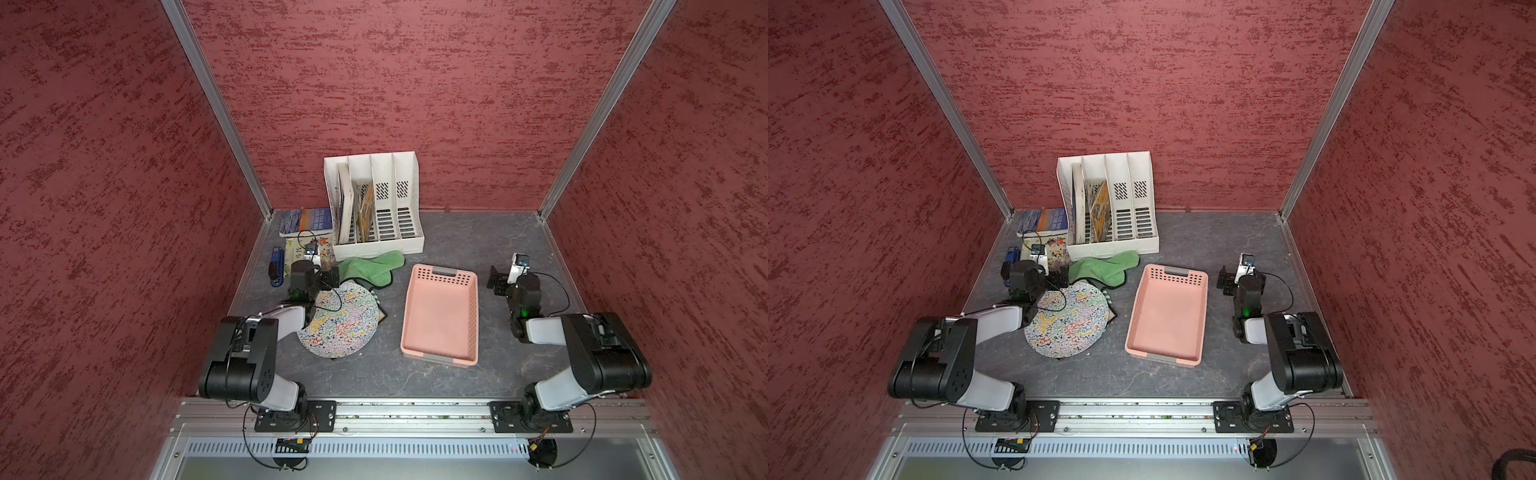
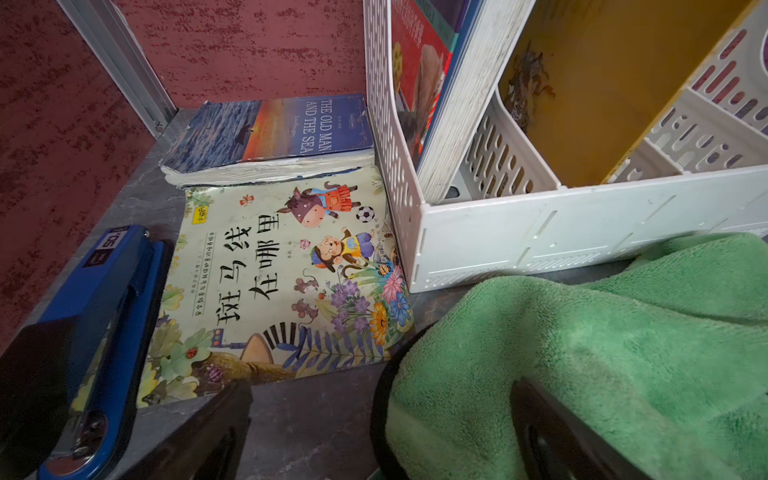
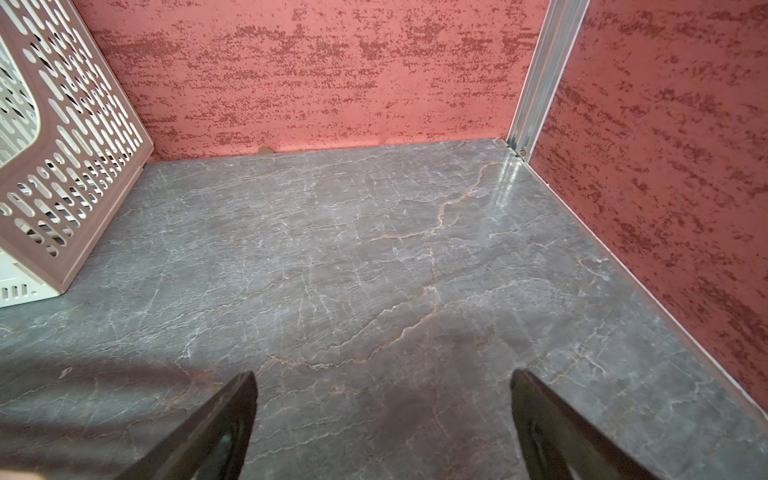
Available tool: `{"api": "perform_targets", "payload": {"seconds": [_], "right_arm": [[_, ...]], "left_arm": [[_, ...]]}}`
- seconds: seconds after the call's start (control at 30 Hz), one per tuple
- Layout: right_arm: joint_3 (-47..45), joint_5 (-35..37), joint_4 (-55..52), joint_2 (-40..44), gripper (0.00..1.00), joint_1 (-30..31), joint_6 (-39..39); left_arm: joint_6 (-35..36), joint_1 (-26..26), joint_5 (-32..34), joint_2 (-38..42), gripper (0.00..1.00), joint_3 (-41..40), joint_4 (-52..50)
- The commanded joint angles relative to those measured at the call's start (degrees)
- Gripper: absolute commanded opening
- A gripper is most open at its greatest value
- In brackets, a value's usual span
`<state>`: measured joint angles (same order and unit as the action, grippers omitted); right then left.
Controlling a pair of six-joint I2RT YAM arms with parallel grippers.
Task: Wipe the wet plate dry
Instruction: Reset both arms
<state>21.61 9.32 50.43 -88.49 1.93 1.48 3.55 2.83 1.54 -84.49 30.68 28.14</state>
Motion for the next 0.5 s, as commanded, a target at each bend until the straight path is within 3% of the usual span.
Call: {"api": "perform_targets", "payload": {"seconds": [0.0,0.1,0.2,0.27,0.3,0.43,0.47], "right_arm": [[-0.09,-0.54,2.04,0.42,0.99,-0.10,-0.25],[-0.03,-0.53,2.11,0.46,0.99,-0.05,-0.28],[-0.12,-0.50,2.07,0.49,0.99,-0.05,-0.29],[-0.15,-0.53,2.12,0.43,0.99,-0.07,-0.26],[-0.10,-0.55,2.09,0.48,0.99,-0.01,-0.30],[-0.07,-0.53,2.16,0.44,0.99,-0.05,-0.28],[-0.07,-0.53,2.10,0.49,0.99,-0.08,-0.21]], "left_arm": [[1.97,0.53,-2.79,2.75,1.00,-0.32,1.52],[2.30,-1.08,-4.46,-1.15,1.00,0.65,3.87],[-2.45,-6.45,-10.10,-2.42,1.00,1.69,2.56],[-2.93,-6.77,-10.14,-1.43,1.00,-5.68,13.34],[-2.10,-5.75,-9.25,-3.98,1.00,-10.36,27.78],[-2.07,-4.61,-5.59,-2.72,1.00,-8.47,20.60],[-2.27,-4.81,-5.55,-3.37,1.00,-9.21,23.87]]}}
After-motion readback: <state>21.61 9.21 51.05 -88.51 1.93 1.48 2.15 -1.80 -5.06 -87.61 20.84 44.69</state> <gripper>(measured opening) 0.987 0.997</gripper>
